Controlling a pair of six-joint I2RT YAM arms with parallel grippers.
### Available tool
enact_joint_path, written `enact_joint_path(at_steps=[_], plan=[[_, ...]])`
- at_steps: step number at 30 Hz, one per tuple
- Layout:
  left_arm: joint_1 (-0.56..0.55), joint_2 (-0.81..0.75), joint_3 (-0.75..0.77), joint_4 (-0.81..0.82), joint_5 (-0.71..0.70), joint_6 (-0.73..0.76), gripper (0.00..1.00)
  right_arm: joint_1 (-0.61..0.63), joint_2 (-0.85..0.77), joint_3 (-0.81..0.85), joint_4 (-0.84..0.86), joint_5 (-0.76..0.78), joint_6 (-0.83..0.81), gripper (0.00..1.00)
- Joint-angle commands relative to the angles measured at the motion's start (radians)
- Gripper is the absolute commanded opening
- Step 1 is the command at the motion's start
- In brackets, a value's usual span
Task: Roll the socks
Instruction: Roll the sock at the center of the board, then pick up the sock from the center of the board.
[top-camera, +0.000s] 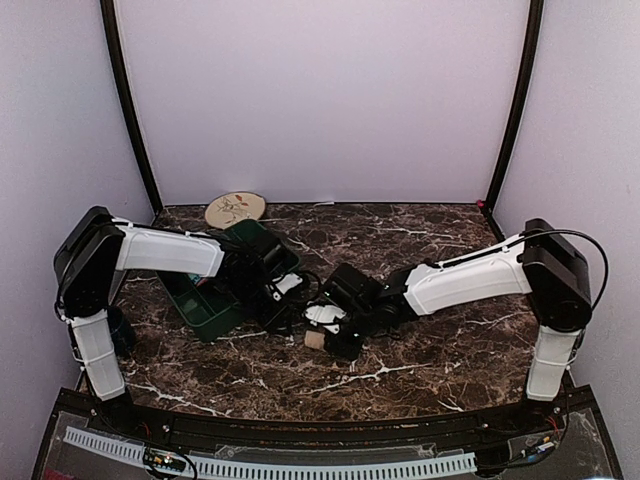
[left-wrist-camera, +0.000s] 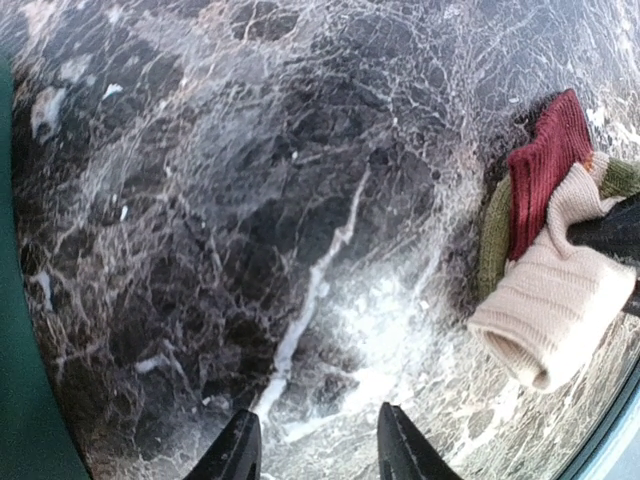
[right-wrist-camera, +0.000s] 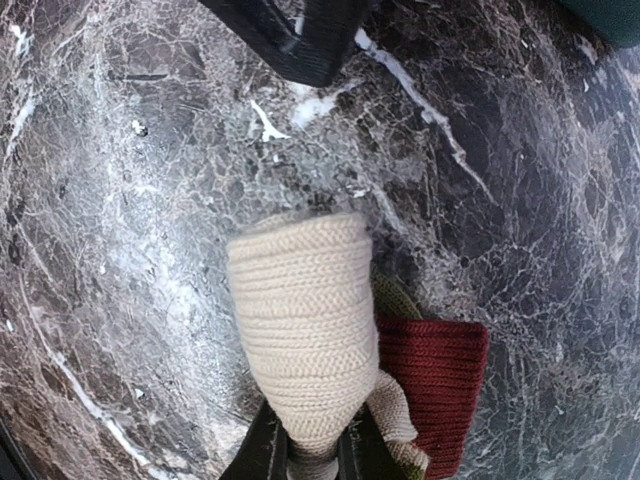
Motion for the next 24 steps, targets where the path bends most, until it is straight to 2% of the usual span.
enact_joint_path(at_steps=[1, 10, 16, 24], plan=[[0.006, -0.081, -0.059, 0.044, -0.018, -0.037, 0.42, -0.018, 0.024, -0.026, -0.152, -0.111, 0.056, 0.00], [-0.017, -0.243, -0.245, 0.226, -0.028, -0.080, 0.41, -0.113, 0.042, 0.017, -0.178, -0.297, 0.105, 0.00], [-0.136, -0.338, -0.343, 0.356, -0.159, -0.016, 0.41, -0.201, 0.084, 0.045, -0.188, -0.442, 0.142, 0.00], [-0.347, -0.324, -0.430, 0.564, -0.360, 0.120, 0.47, -0.273, 0.145, 0.055, -0.178, -0.599, 0.191, 0.00]])
